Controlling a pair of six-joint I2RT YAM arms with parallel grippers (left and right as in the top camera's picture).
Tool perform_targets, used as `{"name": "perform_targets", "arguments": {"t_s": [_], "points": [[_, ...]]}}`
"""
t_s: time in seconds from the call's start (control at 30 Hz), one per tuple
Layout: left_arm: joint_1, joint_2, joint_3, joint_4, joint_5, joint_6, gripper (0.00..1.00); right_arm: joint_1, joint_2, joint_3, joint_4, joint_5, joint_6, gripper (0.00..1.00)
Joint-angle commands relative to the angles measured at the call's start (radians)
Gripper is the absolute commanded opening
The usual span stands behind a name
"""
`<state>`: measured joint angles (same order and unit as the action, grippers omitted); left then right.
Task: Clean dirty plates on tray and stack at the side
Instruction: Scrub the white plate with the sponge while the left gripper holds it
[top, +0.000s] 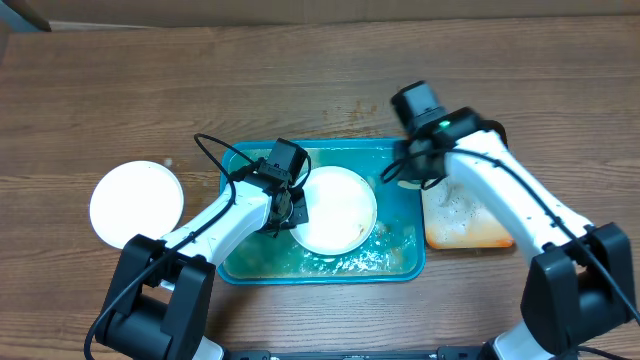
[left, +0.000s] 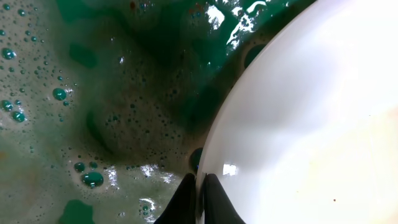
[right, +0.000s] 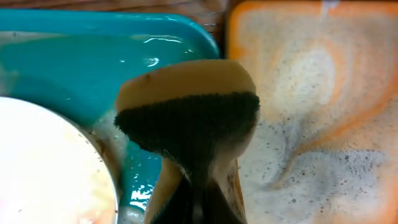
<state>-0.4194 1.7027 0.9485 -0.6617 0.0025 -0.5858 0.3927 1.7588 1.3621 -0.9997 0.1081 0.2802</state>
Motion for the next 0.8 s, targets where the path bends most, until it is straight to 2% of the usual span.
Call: {"name": "perform_targets", "arguments": {"t_s": [0.0,0.1,0.2,0.53,0.77], "points": [[-0.005,0.011,-0.029,-0.021,-0.036,0.002,0.04,-0.039,-0.025,0.026,0.002,-0.291,-0.134,0.04],[-0.006,0.011,-0.029,-0.016,-0.035,0.000,0.04,-0.032,-0.024,0.017,0.020,-0.465,-0.170,0.04],[-0.006,0.011,-0.029,-0.014,-0.035,-0.006,0.04,0.007,-0.021,-0.013,0.060,-0.533,-0.165,0.04],[-0.006,0.011,-0.029,-0.015,-0.035,-0.005,0.04,0.140,0.051,-0.131,0.167,-0.406,0.040,0.04],[-0.006,0.011,-0.029,-0.015,-0.035,-0.006,0.04,0.150,0.061,-0.215,0.233,-0.306,0.095,0.04]]}}
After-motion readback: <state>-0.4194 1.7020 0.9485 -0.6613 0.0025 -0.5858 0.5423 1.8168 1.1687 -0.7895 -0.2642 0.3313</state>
